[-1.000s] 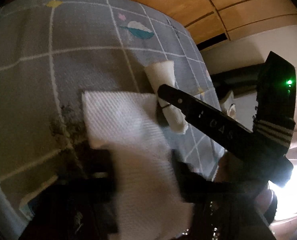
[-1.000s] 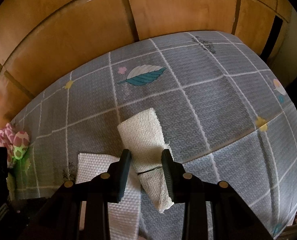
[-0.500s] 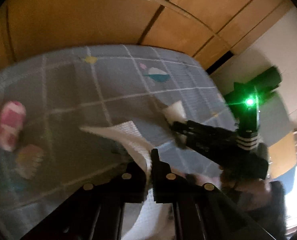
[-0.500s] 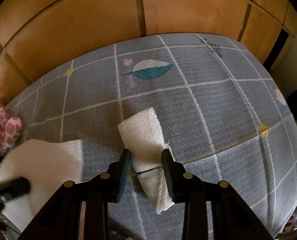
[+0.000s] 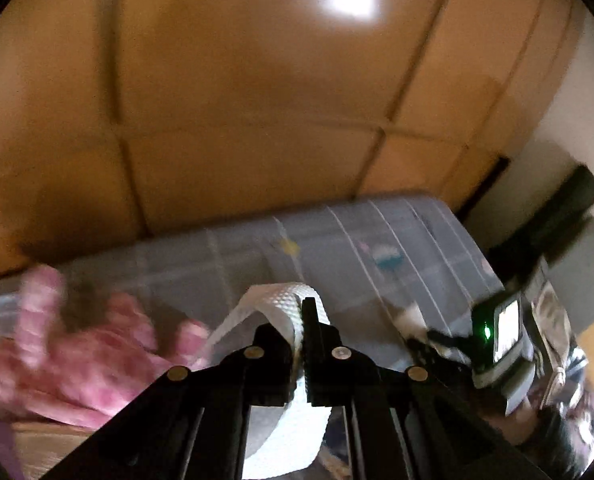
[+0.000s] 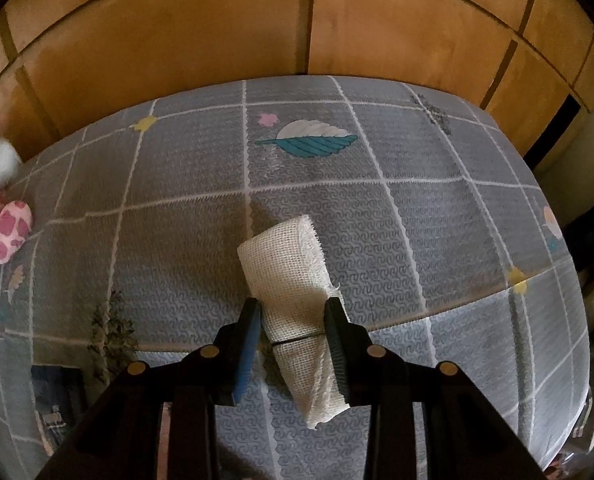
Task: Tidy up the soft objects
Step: 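Carry the white cloth into the tray and open the left tool while the right tool holds the towel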
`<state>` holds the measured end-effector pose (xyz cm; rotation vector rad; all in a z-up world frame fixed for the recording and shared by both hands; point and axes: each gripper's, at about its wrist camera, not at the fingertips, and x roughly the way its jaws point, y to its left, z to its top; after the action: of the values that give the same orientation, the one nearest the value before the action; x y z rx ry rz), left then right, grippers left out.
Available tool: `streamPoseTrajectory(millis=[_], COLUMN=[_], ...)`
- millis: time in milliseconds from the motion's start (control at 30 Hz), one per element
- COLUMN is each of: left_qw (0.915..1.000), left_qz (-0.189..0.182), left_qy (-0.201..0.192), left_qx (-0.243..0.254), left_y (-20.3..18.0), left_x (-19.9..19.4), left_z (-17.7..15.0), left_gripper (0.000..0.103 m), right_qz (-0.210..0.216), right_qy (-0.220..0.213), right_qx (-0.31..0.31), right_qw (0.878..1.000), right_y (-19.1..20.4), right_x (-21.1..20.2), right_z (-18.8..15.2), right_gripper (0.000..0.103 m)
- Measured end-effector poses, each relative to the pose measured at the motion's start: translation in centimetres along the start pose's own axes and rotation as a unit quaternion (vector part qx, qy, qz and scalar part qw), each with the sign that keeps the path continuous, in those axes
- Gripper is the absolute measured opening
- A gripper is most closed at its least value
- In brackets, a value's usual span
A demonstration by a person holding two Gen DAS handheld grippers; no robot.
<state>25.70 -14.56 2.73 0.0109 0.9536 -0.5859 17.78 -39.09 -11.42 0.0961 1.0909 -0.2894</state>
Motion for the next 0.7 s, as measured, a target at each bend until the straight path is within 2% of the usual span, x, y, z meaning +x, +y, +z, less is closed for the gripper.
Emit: streamPoseTrajectory(millis=[200,333,500,700], left_qw=[0.9963,0.9887,0.9731,0.9541], left_qz=[0.060,0.108,0.163,0.203], left_qy=[-0.050,-0.072,-0.090,-0.107], left_qx=[-0.034,-0.075,-0.136,-0.192], left_y=[6.3,11.9,19.2,24.7], left_x=[-5.2,-9.2,-14.0,-19.4], left_z=[1.3,0.7,-2.6,-9.1], left_gripper=[0.004,0.004,0.004,0.004], right_qz=[-0.007,-0.014,-0.025,-0.044], right_qy=[-0.002,-0.004,-0.007,-0.012], right_qx=[-0.009,-0.016,-0.030,-0.053], right_qw=[1.000,1.000,0.999,0.998], right_y=[0.3,0.6,1.0,1.6], right_x=[0.0,-0.1,-0.1,0.1], right_z=[-0.1,-0.2,-0.4,-0.7], right_gripper=[0.033,0.033,0.033,0.033])
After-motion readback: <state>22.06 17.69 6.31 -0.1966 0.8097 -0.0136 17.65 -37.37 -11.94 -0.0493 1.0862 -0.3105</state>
